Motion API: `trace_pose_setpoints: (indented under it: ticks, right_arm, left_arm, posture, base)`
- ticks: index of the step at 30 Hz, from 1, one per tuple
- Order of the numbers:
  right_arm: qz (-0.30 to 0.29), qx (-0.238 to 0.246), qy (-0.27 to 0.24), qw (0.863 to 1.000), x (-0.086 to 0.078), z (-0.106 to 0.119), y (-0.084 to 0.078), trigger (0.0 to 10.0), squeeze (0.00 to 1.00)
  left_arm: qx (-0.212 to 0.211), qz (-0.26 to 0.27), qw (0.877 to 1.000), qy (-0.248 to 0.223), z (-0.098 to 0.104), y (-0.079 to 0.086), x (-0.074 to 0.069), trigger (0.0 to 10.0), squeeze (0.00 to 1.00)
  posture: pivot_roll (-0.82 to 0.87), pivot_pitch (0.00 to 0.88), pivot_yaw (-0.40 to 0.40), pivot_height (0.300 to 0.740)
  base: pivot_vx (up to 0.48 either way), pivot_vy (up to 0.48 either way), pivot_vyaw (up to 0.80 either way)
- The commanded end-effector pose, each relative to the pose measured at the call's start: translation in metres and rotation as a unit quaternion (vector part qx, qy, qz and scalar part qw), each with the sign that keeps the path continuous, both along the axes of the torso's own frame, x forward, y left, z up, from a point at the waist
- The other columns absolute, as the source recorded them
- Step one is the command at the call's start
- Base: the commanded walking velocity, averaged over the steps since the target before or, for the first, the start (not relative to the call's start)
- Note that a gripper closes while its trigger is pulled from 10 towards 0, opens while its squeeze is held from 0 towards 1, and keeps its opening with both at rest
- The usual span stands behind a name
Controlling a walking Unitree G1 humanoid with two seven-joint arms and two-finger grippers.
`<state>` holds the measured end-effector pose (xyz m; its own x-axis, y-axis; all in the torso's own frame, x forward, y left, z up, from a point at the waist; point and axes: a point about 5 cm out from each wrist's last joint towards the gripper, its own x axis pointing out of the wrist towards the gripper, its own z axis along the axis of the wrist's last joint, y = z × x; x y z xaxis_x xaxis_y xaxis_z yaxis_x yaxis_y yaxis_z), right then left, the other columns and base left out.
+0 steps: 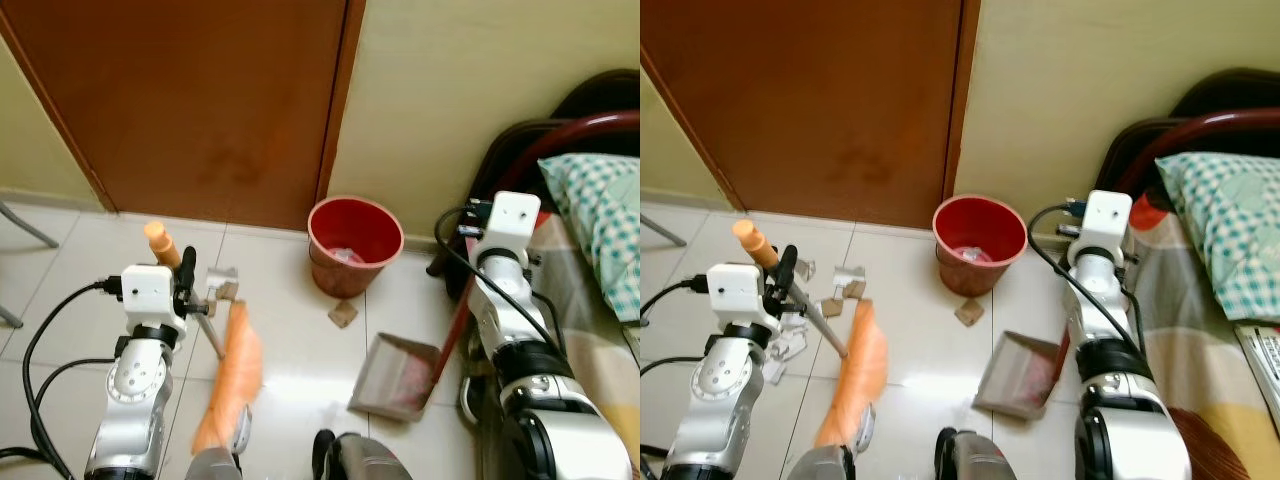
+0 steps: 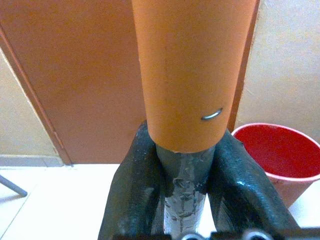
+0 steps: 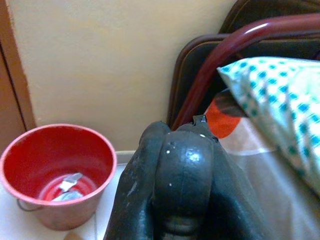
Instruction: Sweep floor
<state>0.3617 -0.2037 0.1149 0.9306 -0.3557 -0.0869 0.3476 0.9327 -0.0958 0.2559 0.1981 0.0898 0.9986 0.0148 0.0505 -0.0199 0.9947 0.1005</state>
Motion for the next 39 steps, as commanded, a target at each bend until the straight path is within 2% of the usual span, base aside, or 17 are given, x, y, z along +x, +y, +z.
trace_pose_setpoints:
  ticks: [1, 9, 13, 14, 15, 16, 18, 20, 27, 28, 31, 34, 39]
  right_arm:
    - [0.0, -0.008, -0.012, 1.0, 0.006, 0.007, 0.003, 10.0, 0.0]
    - [0.047, 0.007, -0.019, 0.999, 0.018, 0.012, 0.044, 10.0, 0.0]
    - [0.063, 0.012, -0.019, 0.998, 0.018, 0.012, 0.056, 10.0, 0.0]
    - [0.081, 0.012, -0.018, 0.996, 0.018, 0.011, 0.066, 10.0, 0.0]
    - [0.081, 0.012, -0.018, 0.996, 0.018, 0.011, 0.066, 10.0, 0.0]
    - [0.104, 0.013, -0.018, 0.994, 0.017, 0.009, 0.074, 10.0, 0.0]
    - [0.123, 0.007, -0.015, 0.992, 0.015, 0.004, 0.079, 10.0, 0.0]
    - [0.136, 0.009, -0.003, 0.991, 0.012, -0.002, 0.08, 10.0, 0.0]
    - [0.175, 0.004, 0.085, 0.981, -0.008, -0.038, 0.075, 10.0, 0.0]
    - [0.194, -0.001, 0.114, 0.974, -0.016, -0.048, 0.072, 10.0, 0.0]
    - [0.211, -0.004, 0.139, 0.967, -0.032, -0.058, 0.06, 10.0, 0.0]
    - [0.213, -0.003, 0.15, 0.966, -0.04, -0.06, 0.052, 10.0, 0.0]
    - [0.217, -0.005, 0.171, 0.961, -0.062, -0.055, 0.034, 10.0, 0.0]
  left_arm:
    - [0.013, 0.009, 0.999, 0.04, -0.011, 0.005, -0.01, 10.0, 0.0]
    - [0.02, 0.018, 0.998, 0.055, -0.01, 0.01, -0.026, 10.0, 0.0]
    - [0.02, 0.018, 0.998, 0.057, -0.009, 0.011, -0.027, 10.0, 0.0]
    - [0.02, 0.018, 0.998, 0.059, -0.009, 0.01, -0.028, 10.0, 0.0]
    - [0.02, 0.018, 0.998, 0.059, -0.009, 0.01, -0.028, 10.0, 0.0]
    - [0.02, 0.017, 0.998, 0.061, -0.008, 0.01, -0.027, 10.0, 0.0]
    - [0.018, 0.015, 0.998, 0.062, -0.008, 0.008, -0.027, 10.0, 0.0]
    - [0.016, 0.01, 0.998, 0.063, -0.009, 0.005, -0.025, 10.0, 0.0]
    - [0.011, 0.0, 0.998, 0.068, -0.011, 0.001, -0.022, 10.0, 0.0]
    - [0.011, -0.001, 0.998, 0.069, -0.011, 0.0, -0.02, 10.0, 0.0]
    - [0.01, -0.002, 0.997, 0.07, -0.012, -0.001, -0.018, 10.0, 0.0]
    - [0.009, -0.003, 0.997, 0.071, -0.013, -0.002, -0.016, 10.0, 0.0]
    - [0.005, -0.009, 0.997, 0.07, -0.015, -0.008, -0.012, 10.0, 0.0]
  posture:
    - [0.12, 0.249, -0.103, 0.74]
    - [0.16, 0.275, -0.098, 0.74]
    - [0.17, 0.277, -0.097, 0.74]
    - [0.17, 0.277, -0.097, 0.74]
    - [0.17, 0.277, -0.097, 0.74]
    - [0.16, 0.274, -0.096, 0.74]
    - [0.16, 0.274, -0.096, 0.74]
    - [0.15, 0.268, -0.094, 0.74]
    - [0.13, 0.25, -0.091, 0.74]
    - [0.12, 0.246, -0.092, 0.74]
    - [0.11, 0.24, -0.095, 0.74]
    - [0.1, 0.232, -0.097, 0.74]
    - [0.08, 0.22, -0.103, 0.74]
  base:
    - [0.0, 0.0, 0.0]
    - [0.0, 0.0, 0.0]
    - [0.0, 0.0, 0.0]
    - [0.0, 0.0, 0.0]
    - [0.0, 0.0, 0.0]
    - [0.0, 0.0, 0.0]
    - [0.0, 0.0, 0.0]
    - [0.0, 0.0, 0.0]
    - [0.0, 0.0, 0.0]
    - [0.0, 0.0, 0.0]
    - [0.0, 0.0, 0.0]
    - [0.0, 0.0, 0.0]
    - [0.0, 0.0, 0.0]
